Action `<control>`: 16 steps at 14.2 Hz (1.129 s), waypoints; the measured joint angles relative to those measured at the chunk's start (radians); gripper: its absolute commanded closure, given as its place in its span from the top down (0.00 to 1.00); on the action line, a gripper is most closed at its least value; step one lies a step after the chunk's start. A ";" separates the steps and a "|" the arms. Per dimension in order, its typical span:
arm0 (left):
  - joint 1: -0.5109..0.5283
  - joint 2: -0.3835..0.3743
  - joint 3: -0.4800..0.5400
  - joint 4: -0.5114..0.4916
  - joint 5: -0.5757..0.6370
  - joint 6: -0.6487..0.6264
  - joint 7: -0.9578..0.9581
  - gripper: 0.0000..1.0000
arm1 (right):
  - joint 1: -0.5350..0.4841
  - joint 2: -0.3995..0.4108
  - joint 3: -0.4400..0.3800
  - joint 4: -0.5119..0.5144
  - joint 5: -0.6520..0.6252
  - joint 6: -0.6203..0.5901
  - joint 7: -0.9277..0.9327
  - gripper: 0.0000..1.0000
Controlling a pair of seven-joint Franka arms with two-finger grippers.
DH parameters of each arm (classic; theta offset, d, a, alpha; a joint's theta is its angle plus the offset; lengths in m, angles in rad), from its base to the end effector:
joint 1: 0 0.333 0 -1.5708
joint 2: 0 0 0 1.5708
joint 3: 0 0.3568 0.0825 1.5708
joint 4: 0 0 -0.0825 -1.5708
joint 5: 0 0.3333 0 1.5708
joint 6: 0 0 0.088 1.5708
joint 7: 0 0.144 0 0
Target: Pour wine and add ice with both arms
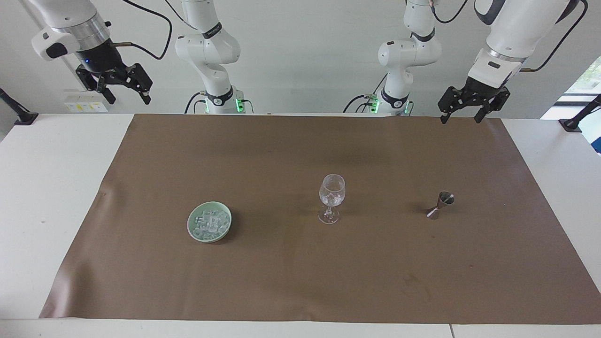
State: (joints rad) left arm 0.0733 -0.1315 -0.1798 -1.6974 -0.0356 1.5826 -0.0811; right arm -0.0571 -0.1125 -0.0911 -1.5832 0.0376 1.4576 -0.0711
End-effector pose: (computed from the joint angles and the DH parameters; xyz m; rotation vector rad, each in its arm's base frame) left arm 0.4551 -0.0603 0.6381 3.1279 -0.0374 0.0210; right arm 0.4470 -0.0641 0.6670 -3.0907 0.1120 0.0128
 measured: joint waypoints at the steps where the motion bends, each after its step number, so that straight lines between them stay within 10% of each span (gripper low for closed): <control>1: 0.000 0.000 -0.001 0.000 0.000 0.000 0.000 1.00 | 0.000 0.000 -0.001 0.000 0.000 0.000 0.000 1.00; 16: -0.009 -0.001 0.008 0.006 -0.001 0.000 0.000 1.00 | 0.000 -0.001 -0.003 0.002 0.000 0.000 0.000 1.00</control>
